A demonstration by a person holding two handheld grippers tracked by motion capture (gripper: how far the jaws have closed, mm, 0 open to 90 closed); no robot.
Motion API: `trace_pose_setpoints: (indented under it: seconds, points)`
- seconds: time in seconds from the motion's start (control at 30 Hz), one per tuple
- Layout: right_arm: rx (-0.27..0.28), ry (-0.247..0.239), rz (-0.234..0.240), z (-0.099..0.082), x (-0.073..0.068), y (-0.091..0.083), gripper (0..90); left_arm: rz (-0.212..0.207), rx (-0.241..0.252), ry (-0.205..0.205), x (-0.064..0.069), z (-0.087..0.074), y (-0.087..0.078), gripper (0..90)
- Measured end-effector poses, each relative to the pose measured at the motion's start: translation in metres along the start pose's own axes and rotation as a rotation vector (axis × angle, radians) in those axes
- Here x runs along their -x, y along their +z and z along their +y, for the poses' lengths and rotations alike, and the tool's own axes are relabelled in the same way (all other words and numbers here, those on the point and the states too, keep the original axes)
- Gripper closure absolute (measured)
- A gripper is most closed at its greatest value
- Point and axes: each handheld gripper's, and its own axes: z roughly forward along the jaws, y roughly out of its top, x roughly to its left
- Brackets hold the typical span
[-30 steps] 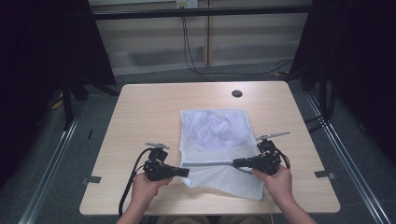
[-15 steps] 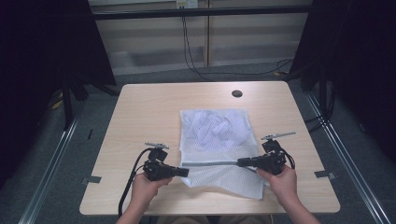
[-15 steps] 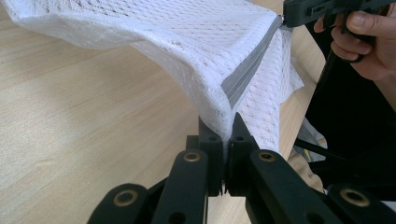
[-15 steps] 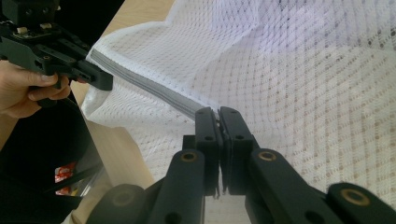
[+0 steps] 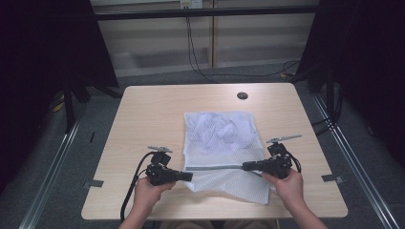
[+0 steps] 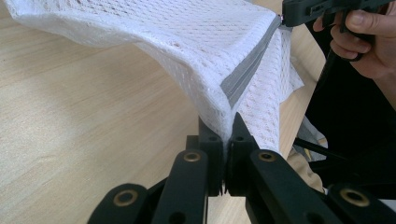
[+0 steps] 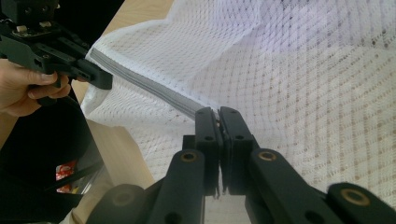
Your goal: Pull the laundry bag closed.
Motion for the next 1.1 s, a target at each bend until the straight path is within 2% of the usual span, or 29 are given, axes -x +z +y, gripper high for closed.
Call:
trace_pose_setpoints:
  seconds: [0.17,0.23,0.33,0.67,0.97,1.1]
  points:
    - [0.001,-0.002,0.002,-0.0005,0.0001,0.0001,86.8,-0.001,-0.001,-0.012,0.0007,-0.0003,0.0002,88.4]
    - [0.001,-0.003,-0.004,-0.0009,0.0001,-0.0003,86.8,0.014,-0.005,-0.005,0.0003,-0.0004,0.0000,88.4]
    - [0.004,0.001,-0.006,-0.0020,0.0021,-0.0021,86.8,0.003,0.002,-0.006,-0.0015,-0.0008,-0.0018,88.4]
    - [0.004,0.010,0.001,-0.0039,0.0039,-0.0035,86.8,0.011,-0.003,-0.005,-0.0009,-0.0009,-0.0016,88.4]
    - [0.009,0.013,-0.003,-0.0061,0.0064,-0.0064,86.8,0.000,-0.004,-0.017,-0.0016,-0.0004,-0.0017,88.4]
    - [0.012,0.019,-0.007,-0.0062,0.0073,-0.0084,86.8,0.009,-0.008,-0.005,-0.0028,-0.0002,-0.0032,88.4]
